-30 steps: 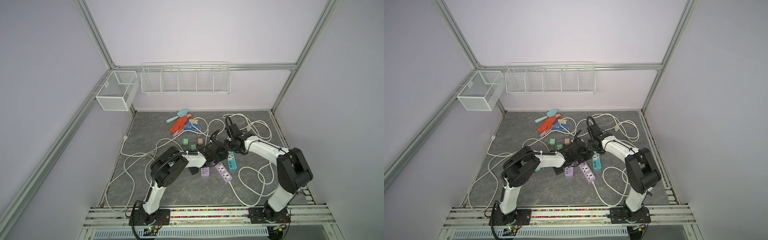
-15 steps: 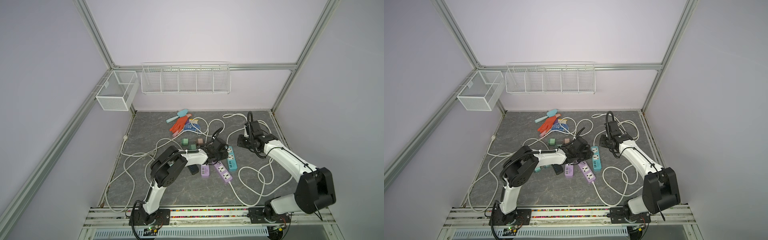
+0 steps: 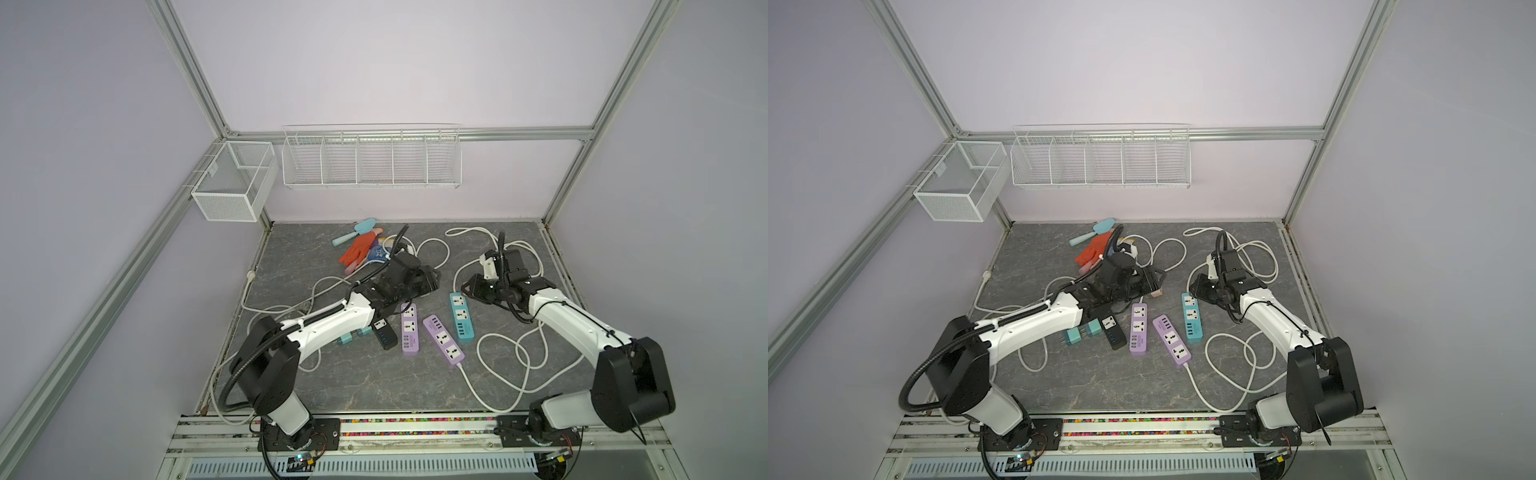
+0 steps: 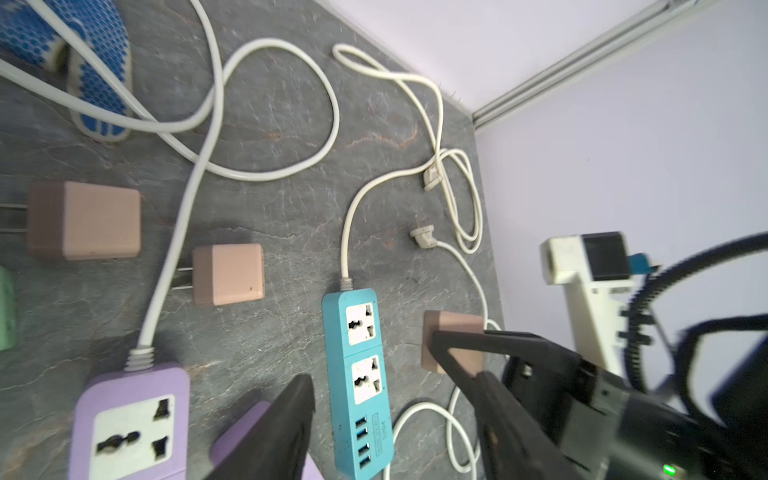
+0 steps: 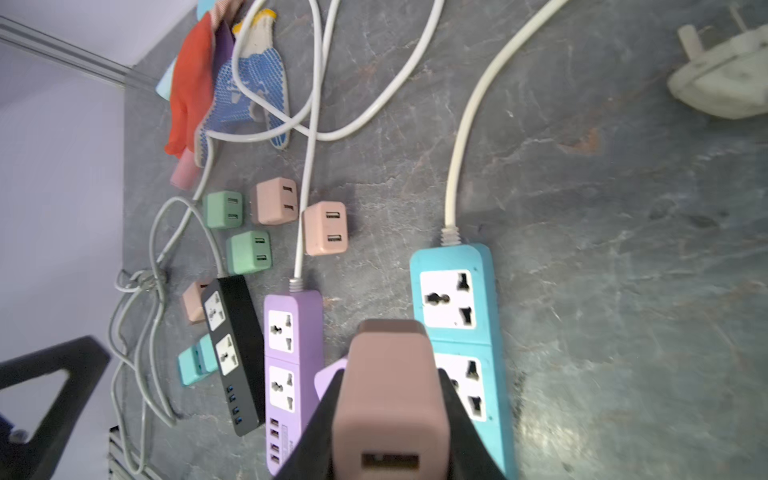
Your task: Pull the plug off the socket
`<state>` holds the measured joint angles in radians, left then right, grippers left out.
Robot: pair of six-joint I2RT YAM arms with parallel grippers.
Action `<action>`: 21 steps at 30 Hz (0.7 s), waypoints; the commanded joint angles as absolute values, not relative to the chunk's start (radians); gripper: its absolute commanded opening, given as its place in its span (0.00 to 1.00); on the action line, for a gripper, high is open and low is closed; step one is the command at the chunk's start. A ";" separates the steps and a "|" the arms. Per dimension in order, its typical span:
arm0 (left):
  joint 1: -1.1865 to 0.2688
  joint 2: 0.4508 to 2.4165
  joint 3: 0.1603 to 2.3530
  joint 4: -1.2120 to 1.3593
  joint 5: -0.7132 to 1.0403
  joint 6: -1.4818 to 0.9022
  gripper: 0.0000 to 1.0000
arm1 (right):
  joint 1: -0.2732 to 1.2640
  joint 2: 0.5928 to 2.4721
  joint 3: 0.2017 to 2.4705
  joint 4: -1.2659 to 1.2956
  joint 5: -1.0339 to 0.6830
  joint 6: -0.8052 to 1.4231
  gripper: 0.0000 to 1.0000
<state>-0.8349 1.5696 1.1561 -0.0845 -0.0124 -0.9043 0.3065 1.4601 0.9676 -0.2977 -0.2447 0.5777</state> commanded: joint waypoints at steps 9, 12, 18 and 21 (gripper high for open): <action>-0.790 1.456 1.225 -0.350 -0.052 -0.852 0.83 | 0.342 1.797 1.125 -0.047 -0.312 0.692 0.11; -0.788 1.437 1.239 -0.374 -0.060 -0.862 0.86 | 0.348 1.867 1.198 -0.087 -0.281 0.673 0.11; -0.786 1.402 1.214 -0.339 -0.064 -0.888 0.91 | 0.353 1.989 1.273 -0.103 -0.321 0.679 0.12; -0.785 1.400 1.212 -0.340 -0.067 -0.897 0.93 | 0.362 2.010 1.275 -0.090 -0.311 0.678 0.12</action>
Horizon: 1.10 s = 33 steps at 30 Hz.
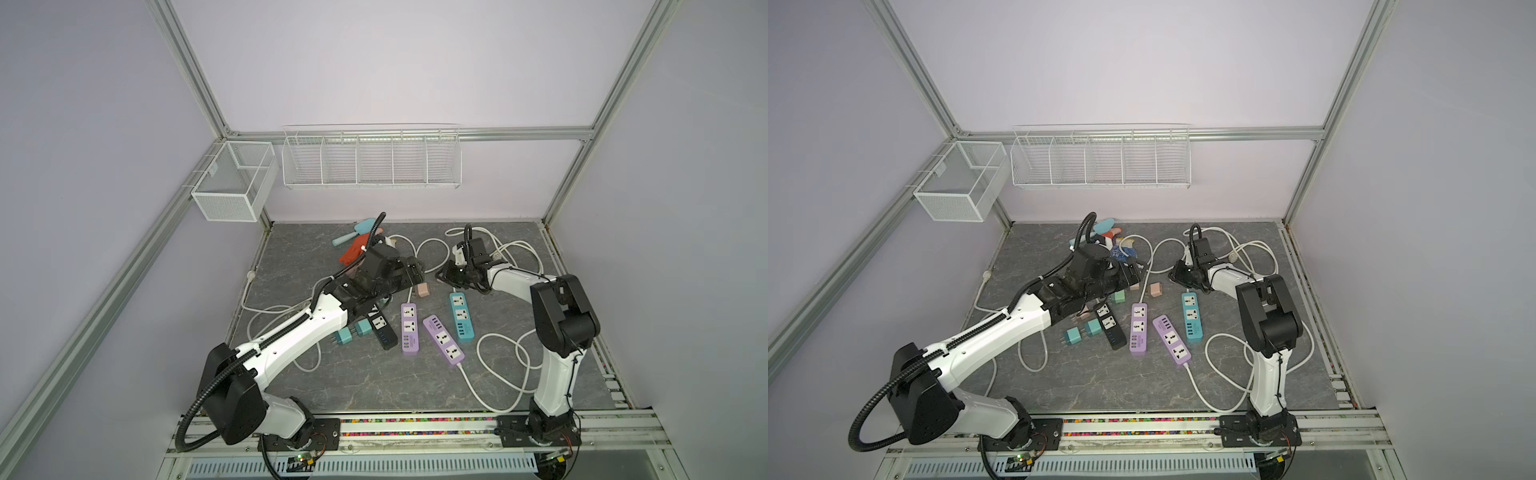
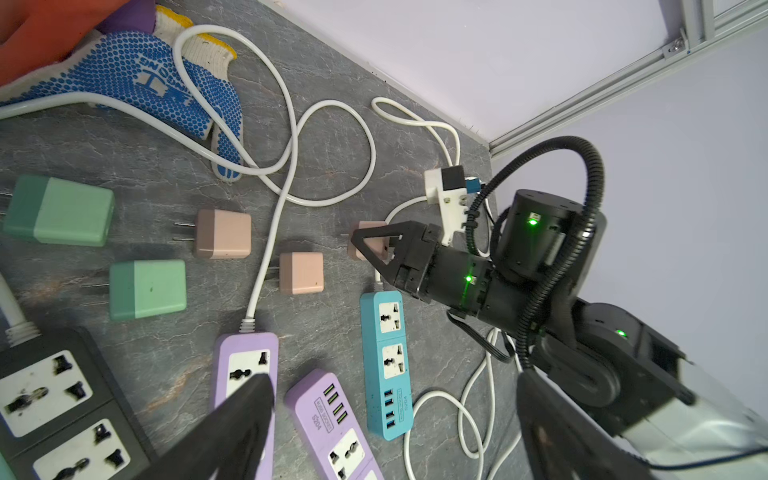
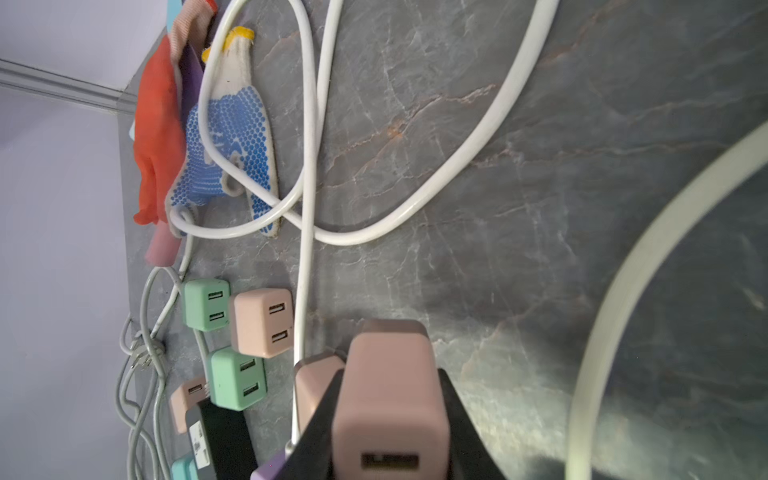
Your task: Pull the plug off the socket
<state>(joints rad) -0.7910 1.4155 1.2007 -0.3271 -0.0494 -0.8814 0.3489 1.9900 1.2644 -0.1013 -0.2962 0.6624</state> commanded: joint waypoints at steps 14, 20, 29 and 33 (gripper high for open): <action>-0.786 1.385 1.224 -0.350 -0.048 -0.896 0.99 | 0.385 2.068 1.333 -0.166 -0.273 0.658 0.22; -0.786 1.354 1.184 -0.320 -0.061 -0.896 0.99 | 0.387 2.030 1.317 -0.196 -0.235 0.643 0.44; -0.786 1.332 1.182 -0.327 -0.073 -0.891 0.99 | 0.388 1.941 1.323 -0.238 -0.210 0.617 0.66; -0.786 1.311 1.154 -0.320 -0.089 -0.886 0.99 | 0.388 1.891 1.310 -0.247 -0.194 0.611 0.71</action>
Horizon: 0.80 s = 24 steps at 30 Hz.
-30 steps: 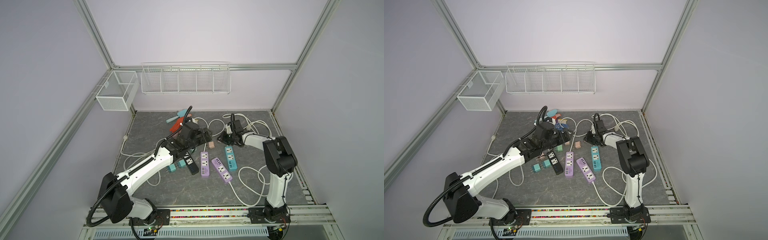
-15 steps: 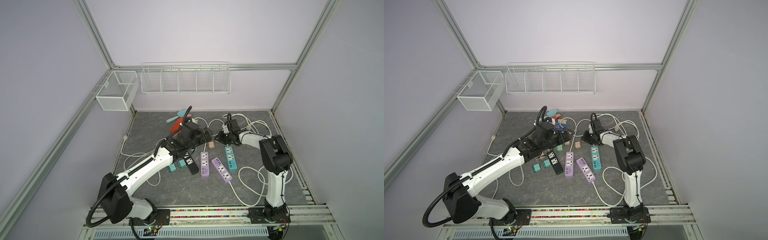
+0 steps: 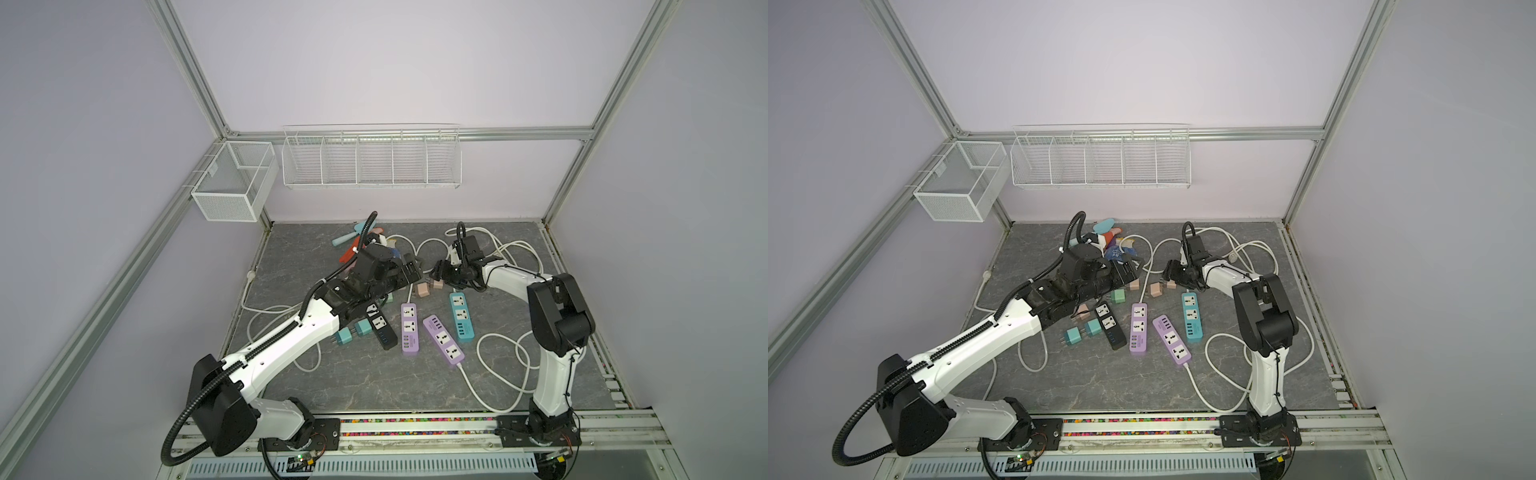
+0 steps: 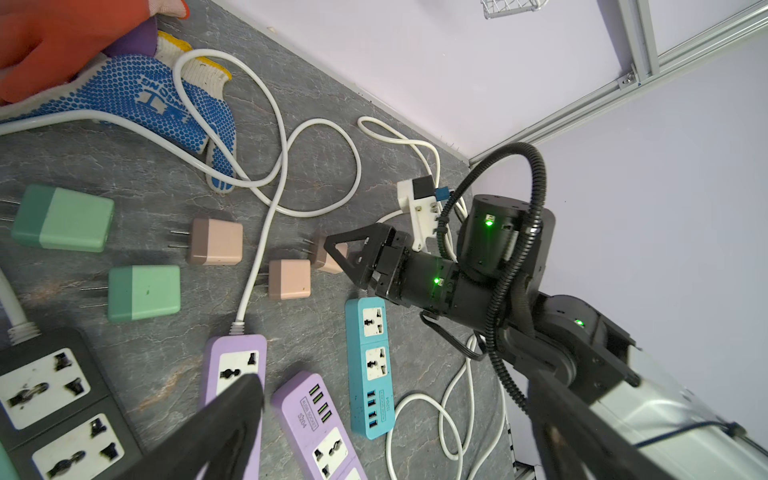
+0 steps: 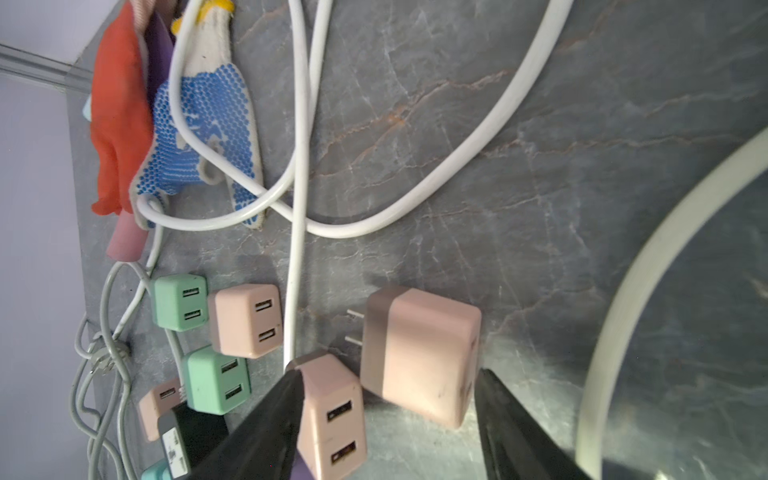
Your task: Pull the plug off the socket
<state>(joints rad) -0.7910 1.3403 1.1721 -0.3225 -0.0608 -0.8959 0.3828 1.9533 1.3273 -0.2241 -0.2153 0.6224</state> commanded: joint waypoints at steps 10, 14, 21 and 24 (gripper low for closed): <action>-0.785 1.250 1.088 -0.342 -0.175 -0.858 0.99 | 0.358 1.715 1.251 -0.315 -0.133 0.562 0.84; -0.783 1.209 1.051 -0.357 -0.225 -0.847 0.99 | 0.336 1.614 1.186 -0.338 -0.080 0.552 0.89; -0.765 1.137 1.004 -0.429 -0.307 -0.812 0.99 | 0.315 1.433 1.098 -0.401 0.062 0.541 0.99; -0.739 1.115 0.992 -0.474 -0.330 -0.797 0.99 | 0.303 1.362 1.064 -0.422 0.128 0.536 0.97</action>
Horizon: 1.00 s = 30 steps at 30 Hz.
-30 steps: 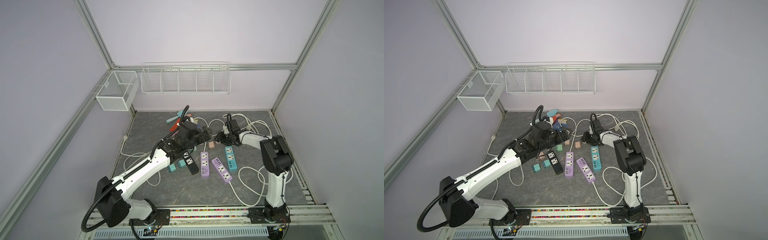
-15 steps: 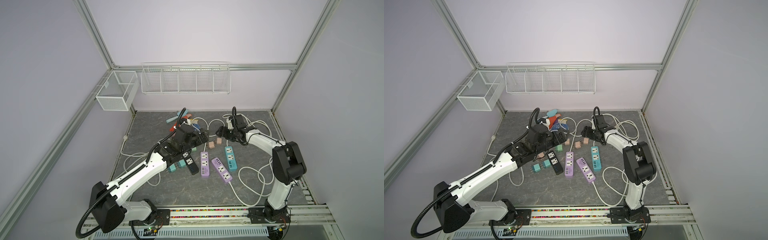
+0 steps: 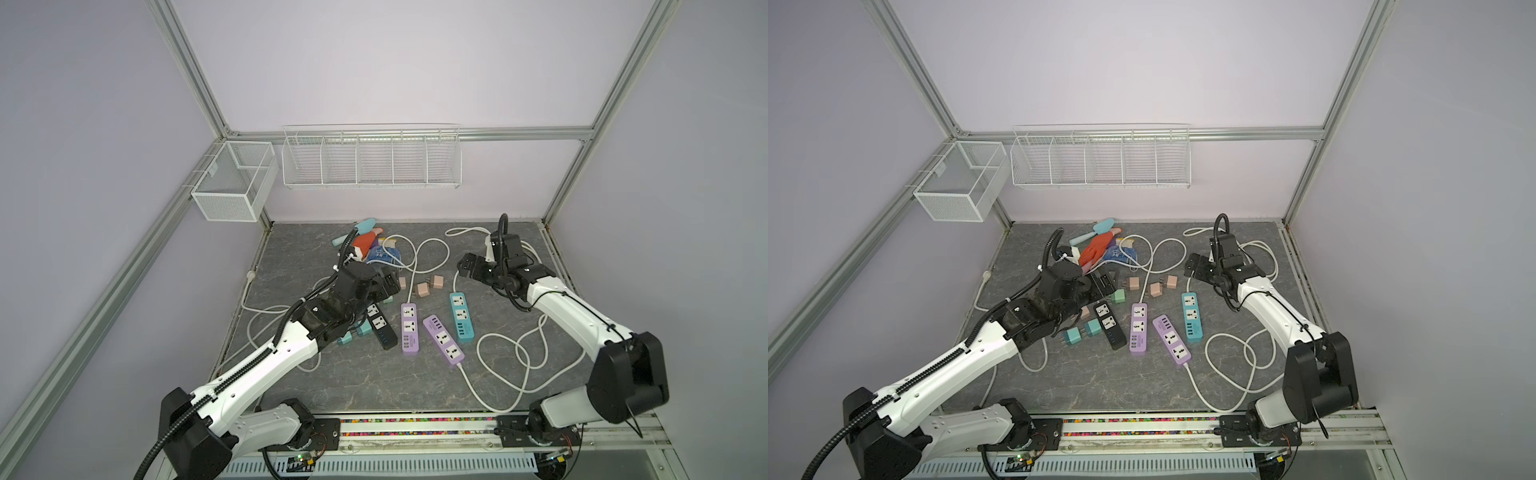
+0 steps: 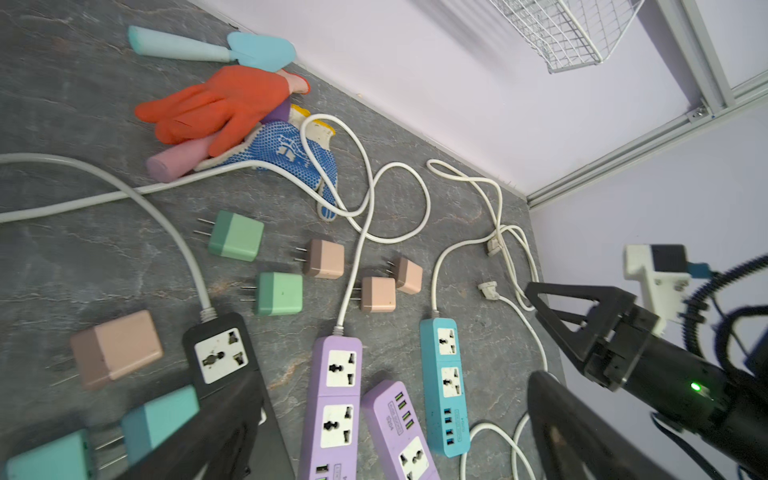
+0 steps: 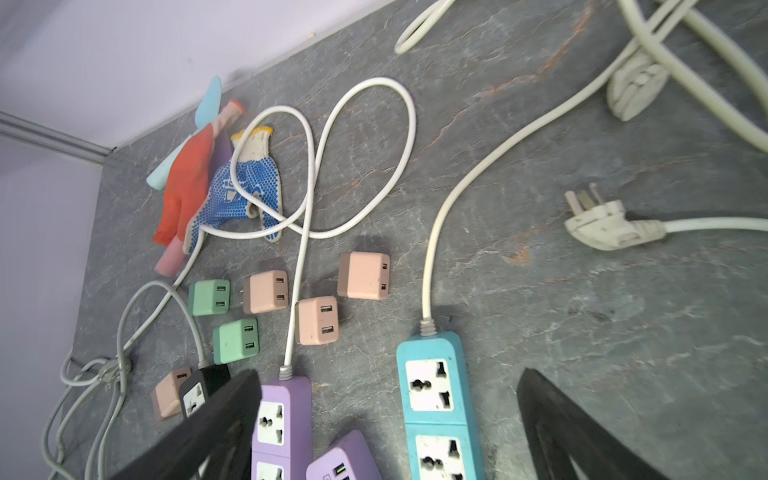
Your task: Pull the plug off the socket
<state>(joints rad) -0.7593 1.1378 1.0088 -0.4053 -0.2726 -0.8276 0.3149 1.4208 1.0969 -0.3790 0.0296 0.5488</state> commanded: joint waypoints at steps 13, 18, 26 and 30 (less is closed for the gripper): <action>-0.522 1.002 0.901 -0.555 -0.299 -0.725 0.99 | 0.236 1.173 0.886 -0.439 0.401 0.494 0.89; -0.441 0.999 0.867 -0.565 -0.307 -0.685 0.99 | 0.222 1.148 0.780 -0.344 0.491 0.470 0.89; -0.183 1.047 0.803 -0.484 -0.387 -0.520 0.99 | 0.211 1.183 0.640 -0.034 0.688 0.343 0.89; -0.090 1.117 0.768 -0.378 -0.453 -0.462 1.00 | 0.167 1.249 0.624 0.053 0.712 0.317 0.89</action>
<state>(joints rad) -0.1184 1.0840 0.7921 -0.4568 -0.3790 -0.5491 0.1963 1.2106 0.6392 -0.0879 0.6399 0.3714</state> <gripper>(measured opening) 0.994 0.892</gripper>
